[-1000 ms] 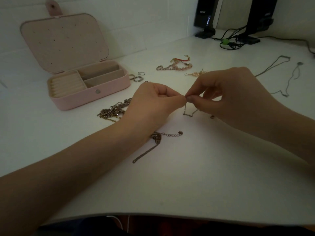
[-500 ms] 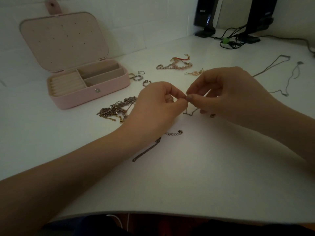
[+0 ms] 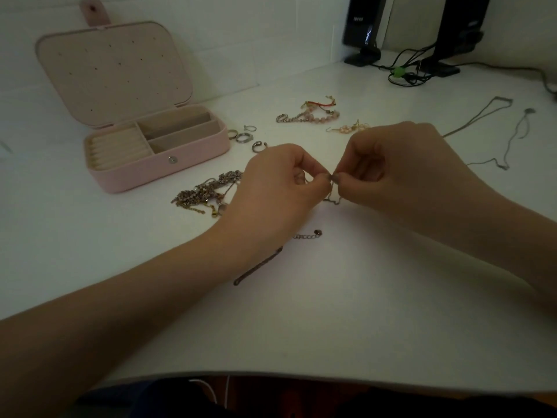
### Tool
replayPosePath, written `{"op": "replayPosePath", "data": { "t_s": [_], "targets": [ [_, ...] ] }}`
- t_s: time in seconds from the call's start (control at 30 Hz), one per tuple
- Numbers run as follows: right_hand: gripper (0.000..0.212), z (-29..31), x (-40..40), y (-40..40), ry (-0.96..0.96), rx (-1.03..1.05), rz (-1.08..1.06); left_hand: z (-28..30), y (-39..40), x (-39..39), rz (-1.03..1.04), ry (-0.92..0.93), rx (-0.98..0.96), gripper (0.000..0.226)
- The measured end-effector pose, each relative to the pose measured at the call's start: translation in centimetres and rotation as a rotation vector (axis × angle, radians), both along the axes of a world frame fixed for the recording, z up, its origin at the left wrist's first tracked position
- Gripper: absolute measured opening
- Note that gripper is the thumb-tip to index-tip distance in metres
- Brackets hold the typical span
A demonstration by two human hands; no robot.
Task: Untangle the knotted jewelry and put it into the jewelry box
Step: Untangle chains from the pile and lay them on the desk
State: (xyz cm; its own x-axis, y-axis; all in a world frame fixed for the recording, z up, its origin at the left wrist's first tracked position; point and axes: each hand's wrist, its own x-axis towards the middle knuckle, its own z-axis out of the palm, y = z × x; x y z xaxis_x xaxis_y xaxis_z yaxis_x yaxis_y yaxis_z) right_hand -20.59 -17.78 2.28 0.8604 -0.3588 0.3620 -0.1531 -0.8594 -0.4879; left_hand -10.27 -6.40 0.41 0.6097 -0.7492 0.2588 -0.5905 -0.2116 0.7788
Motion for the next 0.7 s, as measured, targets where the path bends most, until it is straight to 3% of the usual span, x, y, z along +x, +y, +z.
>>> {"op": "replayPosePath", "data": {
  "t_s": [0.43, 0.7],
  "targets": [
    [0.004, -0.16, 0.16, -0.51, -0.042, 0.047, 0.033, 0.11, 0.17, -0.3, -0.026, -0.032, -0.014, 0.015],
    [0.004, -0.01, 0.1, -0.33, -0.066, 0.067, 0.059, 0.15, 0.16, 0.24, -0.035, 0.095, -0.074, 0.01]
  ]
}}
